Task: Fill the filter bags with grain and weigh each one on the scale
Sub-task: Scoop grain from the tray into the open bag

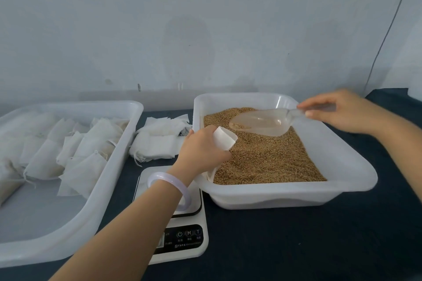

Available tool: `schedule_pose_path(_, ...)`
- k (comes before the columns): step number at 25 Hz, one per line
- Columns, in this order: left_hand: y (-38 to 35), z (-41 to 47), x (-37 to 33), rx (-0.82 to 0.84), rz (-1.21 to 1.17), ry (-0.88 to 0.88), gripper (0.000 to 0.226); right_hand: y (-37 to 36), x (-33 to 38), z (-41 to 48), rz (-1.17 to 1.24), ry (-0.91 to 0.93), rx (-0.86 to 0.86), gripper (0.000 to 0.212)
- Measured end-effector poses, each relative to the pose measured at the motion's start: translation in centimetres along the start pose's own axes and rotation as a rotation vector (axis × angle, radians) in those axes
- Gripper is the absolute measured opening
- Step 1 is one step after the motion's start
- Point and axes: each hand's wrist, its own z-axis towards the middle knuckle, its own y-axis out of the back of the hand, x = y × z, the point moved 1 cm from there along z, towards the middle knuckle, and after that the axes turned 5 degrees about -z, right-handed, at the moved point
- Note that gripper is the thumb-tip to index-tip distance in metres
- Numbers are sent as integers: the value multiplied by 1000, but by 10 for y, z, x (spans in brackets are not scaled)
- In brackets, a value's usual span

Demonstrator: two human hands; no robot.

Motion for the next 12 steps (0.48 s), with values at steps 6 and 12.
schedule_pose_path(6,1,-2,-2,4,5,2,34,24,31,7,-294,153,-124,22)
schedule_pose_path(12,1,-2,-1,2,-5,13,35,29,53,7,-555,355,-245,26)
